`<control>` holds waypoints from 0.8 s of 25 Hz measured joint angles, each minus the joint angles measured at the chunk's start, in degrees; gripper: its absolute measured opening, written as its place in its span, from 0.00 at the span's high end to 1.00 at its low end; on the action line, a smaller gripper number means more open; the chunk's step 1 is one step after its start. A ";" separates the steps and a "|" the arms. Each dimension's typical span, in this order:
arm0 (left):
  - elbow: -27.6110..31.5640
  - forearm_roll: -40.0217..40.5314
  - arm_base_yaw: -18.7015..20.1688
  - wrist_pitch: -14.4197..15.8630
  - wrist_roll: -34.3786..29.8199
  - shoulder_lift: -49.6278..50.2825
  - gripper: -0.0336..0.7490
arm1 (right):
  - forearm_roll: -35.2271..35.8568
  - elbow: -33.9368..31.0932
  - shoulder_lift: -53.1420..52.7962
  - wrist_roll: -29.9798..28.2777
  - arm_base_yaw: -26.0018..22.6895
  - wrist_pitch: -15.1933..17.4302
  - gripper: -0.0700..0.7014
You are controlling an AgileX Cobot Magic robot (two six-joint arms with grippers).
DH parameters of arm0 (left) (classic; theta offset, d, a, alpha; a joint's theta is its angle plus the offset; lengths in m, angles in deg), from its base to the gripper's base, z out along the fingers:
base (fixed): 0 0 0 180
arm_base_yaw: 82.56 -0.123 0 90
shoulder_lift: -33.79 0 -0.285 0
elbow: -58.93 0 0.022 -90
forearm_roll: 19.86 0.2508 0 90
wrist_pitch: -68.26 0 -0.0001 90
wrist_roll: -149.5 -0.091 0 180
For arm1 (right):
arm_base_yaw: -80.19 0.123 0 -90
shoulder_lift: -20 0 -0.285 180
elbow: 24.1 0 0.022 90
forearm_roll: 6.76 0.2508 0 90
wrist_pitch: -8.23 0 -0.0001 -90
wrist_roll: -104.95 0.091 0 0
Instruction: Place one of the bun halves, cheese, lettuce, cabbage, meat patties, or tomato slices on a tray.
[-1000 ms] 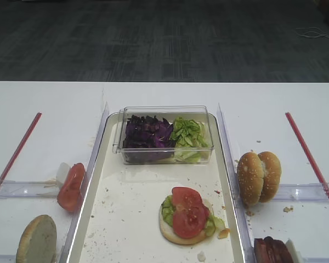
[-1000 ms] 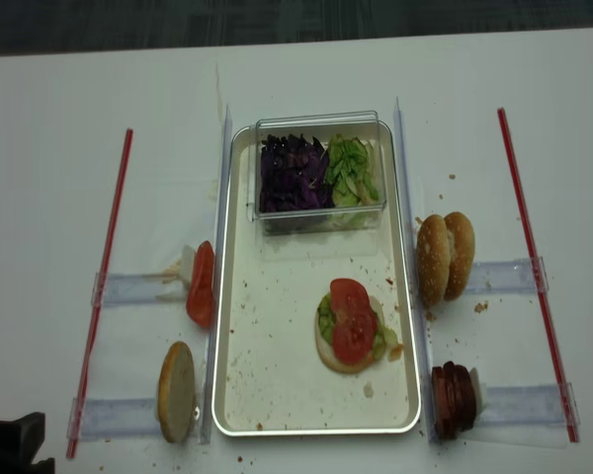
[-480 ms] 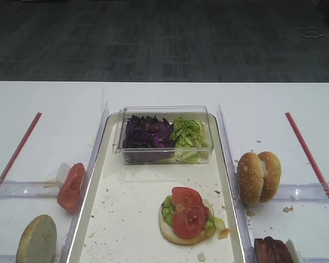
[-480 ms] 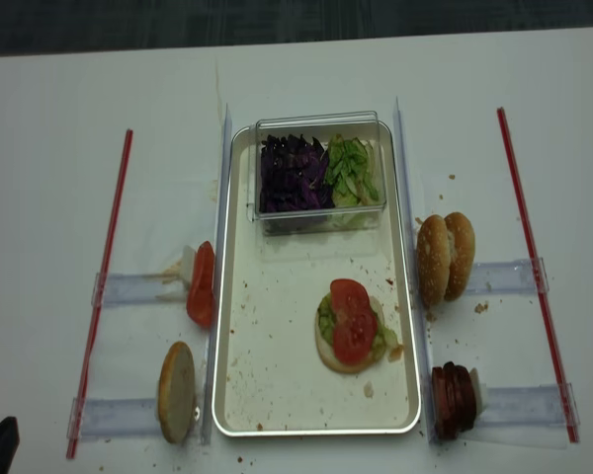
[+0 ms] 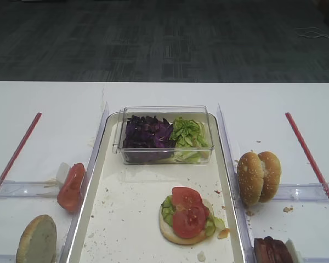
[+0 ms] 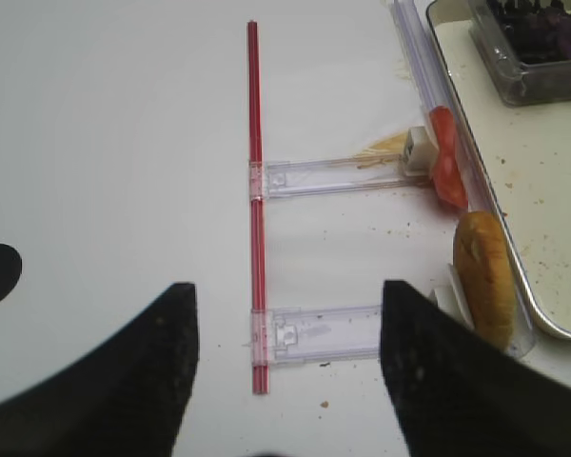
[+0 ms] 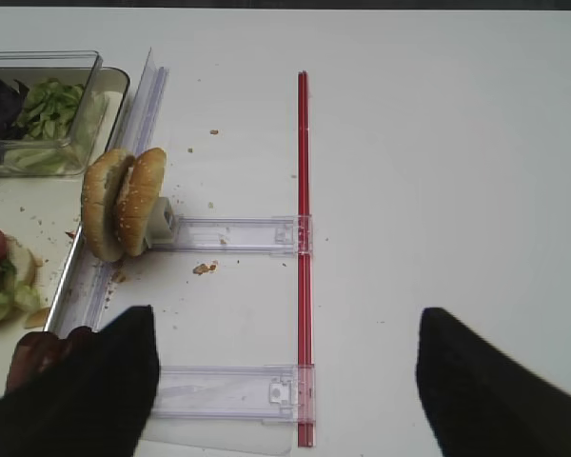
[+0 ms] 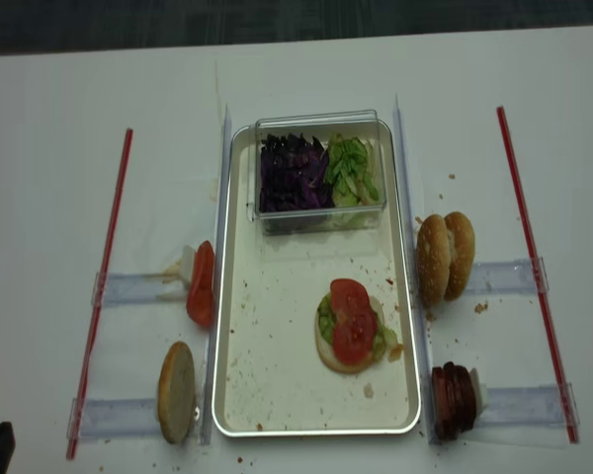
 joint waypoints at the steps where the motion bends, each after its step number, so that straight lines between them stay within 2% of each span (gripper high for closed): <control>1: 0.00 0.00 0.00 0.00 0.00 0.00 0.42 | 0.00 0.00 0.00 0.00 0.00 0.00 0.14; 20: 0.00 0.00 0.00 0.00 0.00 0.00 0.42 | 0.00 0.00 0.00 0.00 0.00 0.00 0.14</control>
